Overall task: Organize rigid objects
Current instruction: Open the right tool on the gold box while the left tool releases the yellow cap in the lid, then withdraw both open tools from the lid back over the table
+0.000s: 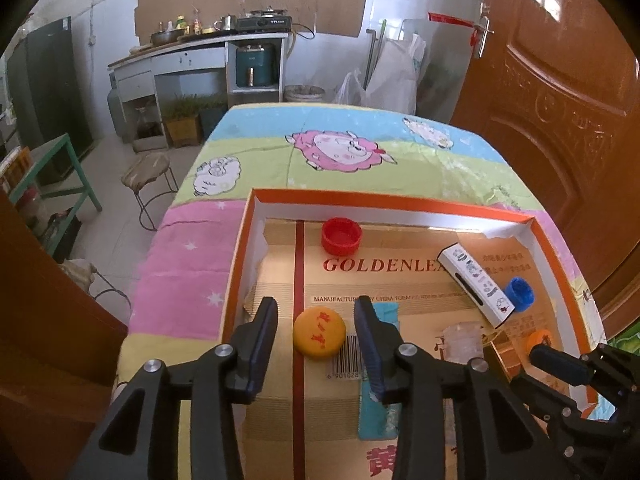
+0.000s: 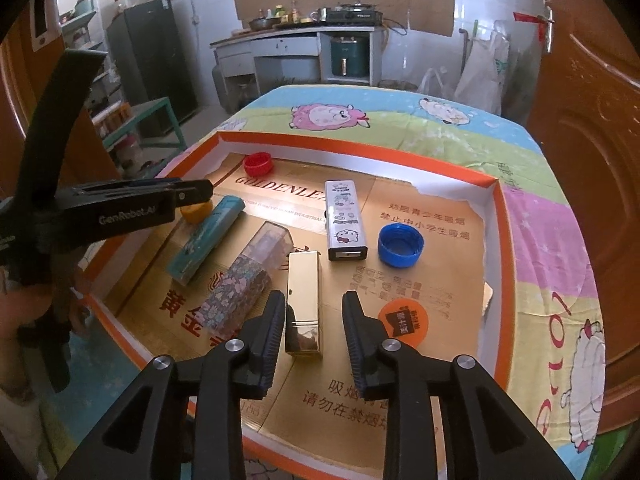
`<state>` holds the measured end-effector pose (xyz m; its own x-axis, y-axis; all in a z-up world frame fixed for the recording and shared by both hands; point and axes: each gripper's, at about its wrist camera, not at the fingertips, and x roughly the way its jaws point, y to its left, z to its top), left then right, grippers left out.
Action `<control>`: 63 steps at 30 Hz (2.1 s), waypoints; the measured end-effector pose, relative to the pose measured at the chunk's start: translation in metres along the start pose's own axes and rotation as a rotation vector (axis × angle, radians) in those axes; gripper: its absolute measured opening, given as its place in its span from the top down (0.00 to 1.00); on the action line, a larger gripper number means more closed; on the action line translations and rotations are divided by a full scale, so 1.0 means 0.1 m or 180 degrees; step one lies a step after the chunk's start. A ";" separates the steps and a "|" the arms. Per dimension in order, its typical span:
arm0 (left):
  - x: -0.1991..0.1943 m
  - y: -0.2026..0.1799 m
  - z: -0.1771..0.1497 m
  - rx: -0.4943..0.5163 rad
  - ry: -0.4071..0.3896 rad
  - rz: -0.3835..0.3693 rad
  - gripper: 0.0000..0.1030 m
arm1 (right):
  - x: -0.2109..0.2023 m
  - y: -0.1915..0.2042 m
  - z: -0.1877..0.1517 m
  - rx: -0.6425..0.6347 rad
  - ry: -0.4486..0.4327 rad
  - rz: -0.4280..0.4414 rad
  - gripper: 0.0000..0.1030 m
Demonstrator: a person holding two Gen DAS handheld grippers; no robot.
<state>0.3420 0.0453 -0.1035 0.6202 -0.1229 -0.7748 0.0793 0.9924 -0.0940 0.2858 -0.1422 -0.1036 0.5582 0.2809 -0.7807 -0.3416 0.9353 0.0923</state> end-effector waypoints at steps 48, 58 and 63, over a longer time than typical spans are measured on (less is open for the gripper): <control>-1.40 -0.19 -0.58 -0.0003 -0.0383 -0.0165 0.60 | -1.20 0.37 -0.40 0.0077 -0.0361 -0.0208 0.70; -1.56 -0.21 -0.78 0.0024 -0.0390 -0.0205 0.60 | -1.33 0.52 -0.55 0.0048 -0.0366 -0.0217 0.70; -1.57 -0.23 -0.90 0.0023 -0.0369 -0.0241 0.60 | -1.36 0.57 -0.63 0.0031 -0.0350 -0.0215 0.70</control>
<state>0.1723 0.0417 -0.0356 0.6982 -0.1975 -0.6881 0.1347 0.9803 -0.1447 0.1431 -0.1409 -0.0311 0.6594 0.2386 -0.7129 -0.2934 0.9548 0.0482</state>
